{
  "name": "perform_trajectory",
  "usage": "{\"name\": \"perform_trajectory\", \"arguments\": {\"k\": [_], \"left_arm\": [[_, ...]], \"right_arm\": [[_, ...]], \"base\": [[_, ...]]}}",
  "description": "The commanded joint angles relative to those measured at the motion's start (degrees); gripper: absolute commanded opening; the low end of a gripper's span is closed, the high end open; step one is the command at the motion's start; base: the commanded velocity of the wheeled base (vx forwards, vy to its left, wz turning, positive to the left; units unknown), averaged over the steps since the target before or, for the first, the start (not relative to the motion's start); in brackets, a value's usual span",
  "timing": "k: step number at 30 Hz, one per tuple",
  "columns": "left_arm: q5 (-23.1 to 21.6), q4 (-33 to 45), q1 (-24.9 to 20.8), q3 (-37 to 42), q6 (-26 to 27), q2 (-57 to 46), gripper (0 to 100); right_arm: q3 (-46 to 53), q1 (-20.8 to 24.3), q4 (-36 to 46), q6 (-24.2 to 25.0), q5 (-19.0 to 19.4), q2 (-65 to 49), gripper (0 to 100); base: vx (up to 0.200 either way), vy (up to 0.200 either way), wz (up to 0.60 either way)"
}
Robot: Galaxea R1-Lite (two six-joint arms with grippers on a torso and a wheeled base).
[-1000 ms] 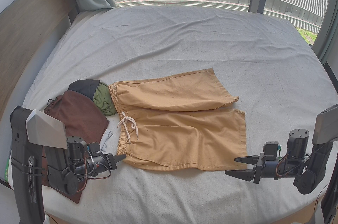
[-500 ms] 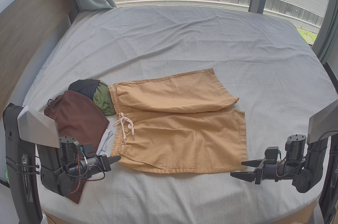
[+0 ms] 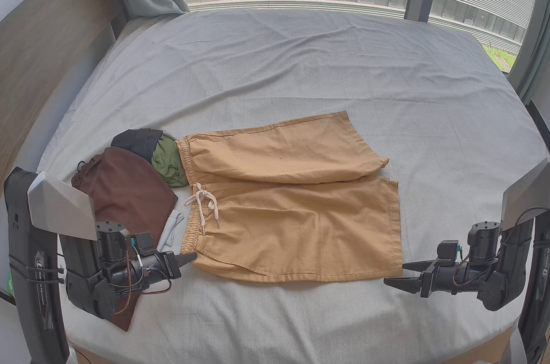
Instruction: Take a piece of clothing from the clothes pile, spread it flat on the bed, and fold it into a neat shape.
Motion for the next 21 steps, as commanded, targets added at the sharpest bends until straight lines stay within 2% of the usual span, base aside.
{"name": "perform_trajectory", "arguments": {"k": [1,16,18,21], "left_arm": [[0.0,-0.14,-0.01,-0.01,-0.03,-0.18,0],[-0.09,-0.14,0.08,-0.1,-0.03,-0.18,0],[-0.09,-0.14,0.08,-0.01,0.06,-0.18,0],[-0.09,-0.14,0.17,-0.01,0.06,-0.18,0]], "right_arm": [[-0.28,-0.21,0.01,0.03,-0.06,1.27,100],[-2.65,-1.53,-0.08,0.3,-0.24,4.52,100],[-3.09,-1.17,0.01,0.39,-2.17,5.31,100],[-4.41,-1.09,0.01,0.65,-2.35,5.84,100]], "base": [[0.0,0.0,0.0],[0.0,0.0,0.0],[0.0,0.0,0.0],[0.0,0.0,0.0]]}}
